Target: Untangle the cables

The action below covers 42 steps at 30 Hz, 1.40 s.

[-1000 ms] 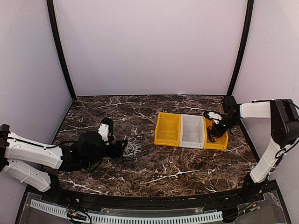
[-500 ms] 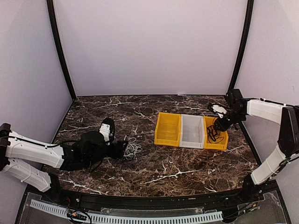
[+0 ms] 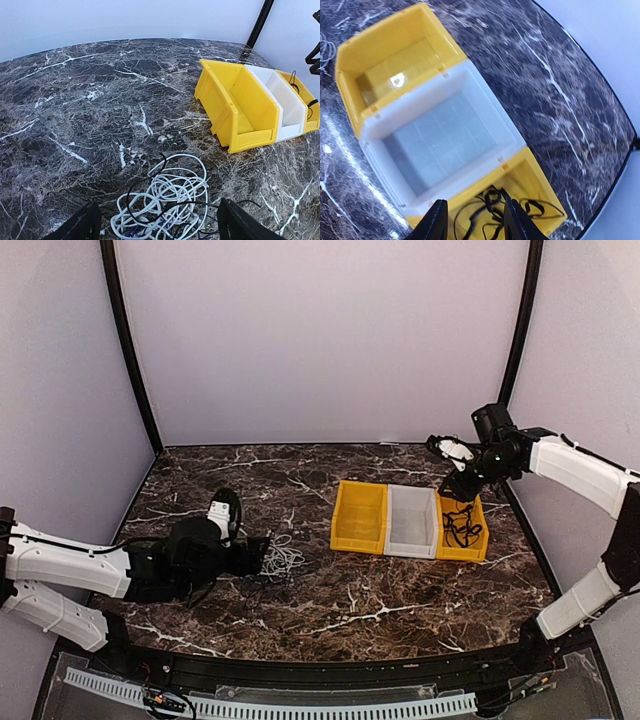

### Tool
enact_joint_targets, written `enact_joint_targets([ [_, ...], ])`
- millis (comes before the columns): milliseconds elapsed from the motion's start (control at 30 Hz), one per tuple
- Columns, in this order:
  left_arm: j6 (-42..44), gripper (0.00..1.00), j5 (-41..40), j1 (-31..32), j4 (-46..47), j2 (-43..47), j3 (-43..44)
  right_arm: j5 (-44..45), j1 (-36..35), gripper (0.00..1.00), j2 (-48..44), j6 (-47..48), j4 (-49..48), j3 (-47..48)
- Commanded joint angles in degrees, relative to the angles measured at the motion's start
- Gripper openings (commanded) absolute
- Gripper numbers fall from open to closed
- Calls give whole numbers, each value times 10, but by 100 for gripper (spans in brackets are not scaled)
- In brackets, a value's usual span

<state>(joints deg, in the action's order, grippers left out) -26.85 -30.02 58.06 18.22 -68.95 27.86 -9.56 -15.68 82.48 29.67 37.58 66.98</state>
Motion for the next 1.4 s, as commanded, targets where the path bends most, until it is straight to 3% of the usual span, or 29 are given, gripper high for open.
enact_joint_targets([
  [0,-42,83,2,-12,-44,16,16,-39,-74,40,42,0,-16,57],
  [333,-124,82,1,-32,-147,70,5,-147,-241,35,183,-4,-2,216],
  [533,-163,82,-9,-36,-178,122,-24,-217,-312,41,261,-29,7,287],
  [1133,-167,82,-7,-40,-192,183,-64,-271,-393,45,446,-83,37,440],
  [1267,-158,82,-5,-40,-184,184,-73,-271,-395,40,462,-91,42,450],
  [1367,-133,82,6,-40,-145,183,-82,-273,-395,25,465,-98,48,456],
])
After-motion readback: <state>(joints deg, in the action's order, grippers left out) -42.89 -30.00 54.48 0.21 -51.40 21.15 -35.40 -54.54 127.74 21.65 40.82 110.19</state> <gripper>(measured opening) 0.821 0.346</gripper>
